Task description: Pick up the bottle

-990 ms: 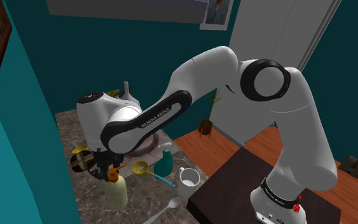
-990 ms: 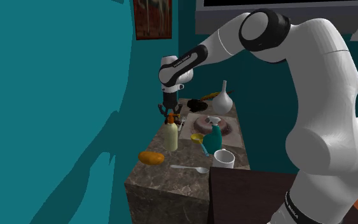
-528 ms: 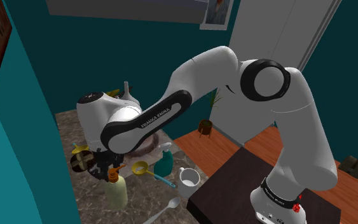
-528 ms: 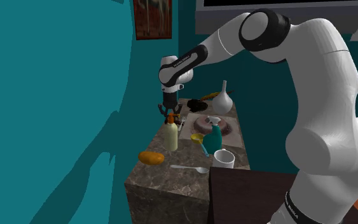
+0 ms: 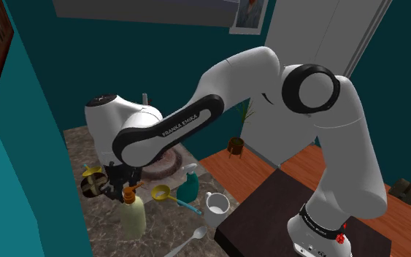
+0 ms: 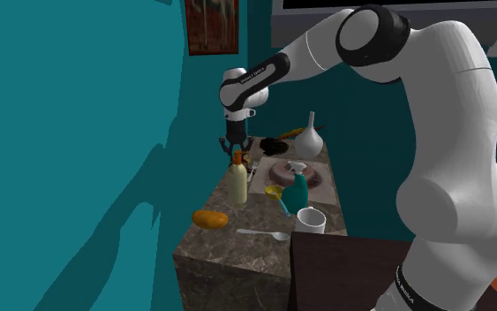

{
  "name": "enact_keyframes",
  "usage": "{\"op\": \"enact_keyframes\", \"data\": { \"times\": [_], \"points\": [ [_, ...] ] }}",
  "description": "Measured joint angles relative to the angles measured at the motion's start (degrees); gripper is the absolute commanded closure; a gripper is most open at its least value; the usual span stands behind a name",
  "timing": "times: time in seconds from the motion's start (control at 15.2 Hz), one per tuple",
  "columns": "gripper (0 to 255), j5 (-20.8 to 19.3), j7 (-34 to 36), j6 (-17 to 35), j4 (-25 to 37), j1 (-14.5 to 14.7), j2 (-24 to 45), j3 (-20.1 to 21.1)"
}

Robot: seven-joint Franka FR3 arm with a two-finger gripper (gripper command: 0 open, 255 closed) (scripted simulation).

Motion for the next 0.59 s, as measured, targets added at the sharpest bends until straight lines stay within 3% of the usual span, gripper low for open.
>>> {"op": "enact_keyframes", "data": {
  "times": [0.59],
  "points": [
    [255,1.7,-0.9,-4.9,2.2,-0.6,-3.1,1.2]
  ]
}}
